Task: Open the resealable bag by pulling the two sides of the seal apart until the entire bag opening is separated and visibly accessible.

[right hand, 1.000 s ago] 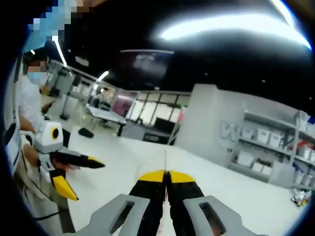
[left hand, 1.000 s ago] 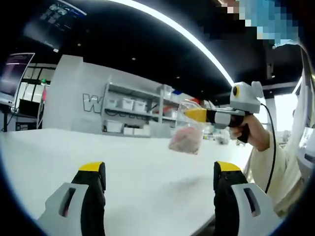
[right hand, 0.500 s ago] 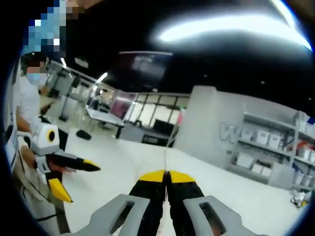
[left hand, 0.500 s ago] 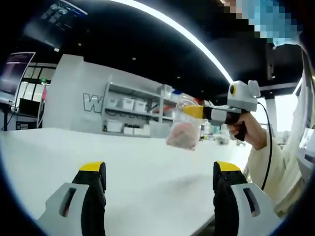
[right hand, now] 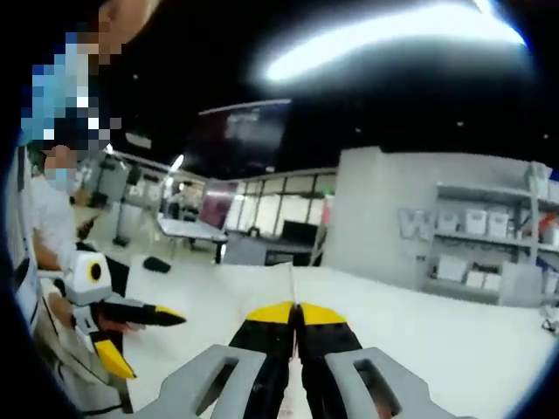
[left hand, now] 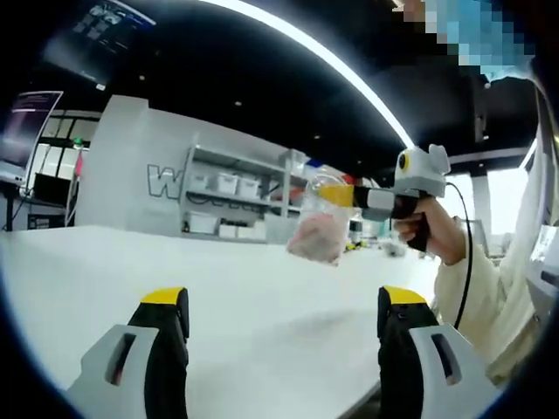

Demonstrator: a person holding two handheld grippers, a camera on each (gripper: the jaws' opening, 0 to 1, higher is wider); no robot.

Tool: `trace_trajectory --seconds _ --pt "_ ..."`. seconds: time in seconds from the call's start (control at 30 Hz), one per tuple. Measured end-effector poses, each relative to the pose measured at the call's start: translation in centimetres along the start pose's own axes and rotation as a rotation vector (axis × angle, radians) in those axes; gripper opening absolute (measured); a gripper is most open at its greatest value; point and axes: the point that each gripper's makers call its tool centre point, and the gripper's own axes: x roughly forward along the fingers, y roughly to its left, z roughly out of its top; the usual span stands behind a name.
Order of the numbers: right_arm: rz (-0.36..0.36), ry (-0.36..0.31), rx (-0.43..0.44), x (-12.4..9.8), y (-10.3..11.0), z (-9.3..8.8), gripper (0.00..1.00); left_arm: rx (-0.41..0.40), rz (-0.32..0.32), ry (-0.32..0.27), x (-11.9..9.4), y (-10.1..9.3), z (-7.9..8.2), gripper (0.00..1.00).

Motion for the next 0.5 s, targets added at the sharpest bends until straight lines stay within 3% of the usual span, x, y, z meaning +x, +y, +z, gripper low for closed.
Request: trace_trajectory --seconds 0.23,0.5 --pt "0.021 0.005 0.036 0.6 -0.1 -0.3 0.00 0.001 -0.004 0.004 0.0 -0.1 -0.1 0.88" --pt "0.064 -0.027 0.174 1.5 -0.6 -0.3 0.00 -0.004 -0.002 0.002 0.0 0.0 -0.1 0.88"
